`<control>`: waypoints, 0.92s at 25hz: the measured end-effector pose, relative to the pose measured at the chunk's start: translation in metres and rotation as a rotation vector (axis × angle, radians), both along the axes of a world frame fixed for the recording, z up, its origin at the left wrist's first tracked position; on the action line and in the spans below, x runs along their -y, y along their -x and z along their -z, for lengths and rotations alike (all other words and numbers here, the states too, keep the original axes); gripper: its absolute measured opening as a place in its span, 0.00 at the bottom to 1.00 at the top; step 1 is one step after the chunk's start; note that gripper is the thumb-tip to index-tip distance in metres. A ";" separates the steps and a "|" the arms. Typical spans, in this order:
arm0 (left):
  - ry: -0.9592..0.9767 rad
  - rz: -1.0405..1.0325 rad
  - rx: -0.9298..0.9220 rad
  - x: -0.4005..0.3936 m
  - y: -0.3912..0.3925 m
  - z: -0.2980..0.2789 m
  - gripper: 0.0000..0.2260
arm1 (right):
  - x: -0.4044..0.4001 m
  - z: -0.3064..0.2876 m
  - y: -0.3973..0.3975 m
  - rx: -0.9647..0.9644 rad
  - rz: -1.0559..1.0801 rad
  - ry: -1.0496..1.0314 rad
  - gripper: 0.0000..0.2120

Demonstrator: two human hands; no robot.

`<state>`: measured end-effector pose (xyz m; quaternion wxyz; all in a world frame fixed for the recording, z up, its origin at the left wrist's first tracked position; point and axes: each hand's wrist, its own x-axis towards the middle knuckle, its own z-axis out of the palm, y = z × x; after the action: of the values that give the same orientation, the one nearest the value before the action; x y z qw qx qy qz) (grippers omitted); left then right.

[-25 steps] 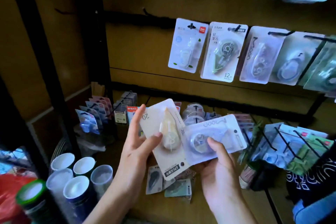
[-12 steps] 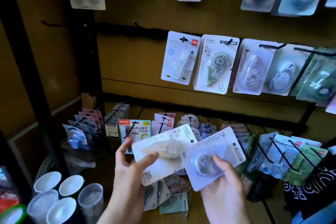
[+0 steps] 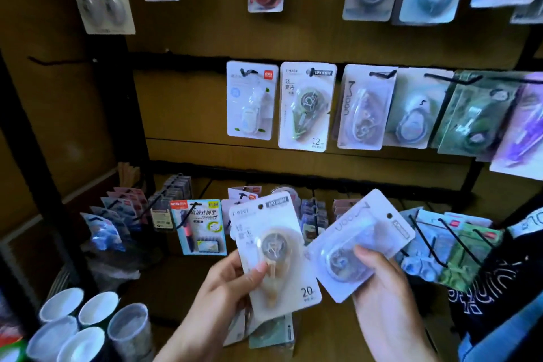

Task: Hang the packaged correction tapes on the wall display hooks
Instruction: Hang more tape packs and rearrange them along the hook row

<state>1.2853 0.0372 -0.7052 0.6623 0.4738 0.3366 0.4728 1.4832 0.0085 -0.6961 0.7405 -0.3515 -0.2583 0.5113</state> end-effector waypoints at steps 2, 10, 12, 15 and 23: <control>0.008 -0.038 0.009 0.002 -0.004 -0.005 0.11 | 0.000 0.015 -0.013 0.031 0.017 0.113 0.23; -0.376 -0.268 -0.064 -0.015 -0.034 -0.091 0.12 | -0.006 0.022 -0.031 0.048 -0.062 0.335 0.11; -0.436 -0.311 -0.059 -0.028 -0.045 -0.122 0.13 | -0.004 0.016 -0.031 0.012 -0.089 0.337 0.11; -0.419 -0.347 -0.045 -0.050 -0.060 -0.145 0.14 | 0.006 0.014 -0.028 0.052 -0.110 0.341 0.07; -0.404 -0.272 -0.149 -0.060 -0.068 -0.133 0.20 | 0.014 0.005 -0.030 0.114 -0.198 0.273 0.10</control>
<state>1.3537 0.0973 -0.5726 0.4578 0.5806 0.3438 0.5790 1.5132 -0.0053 -0.7009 0.6161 -0.4501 -0.2615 0.5911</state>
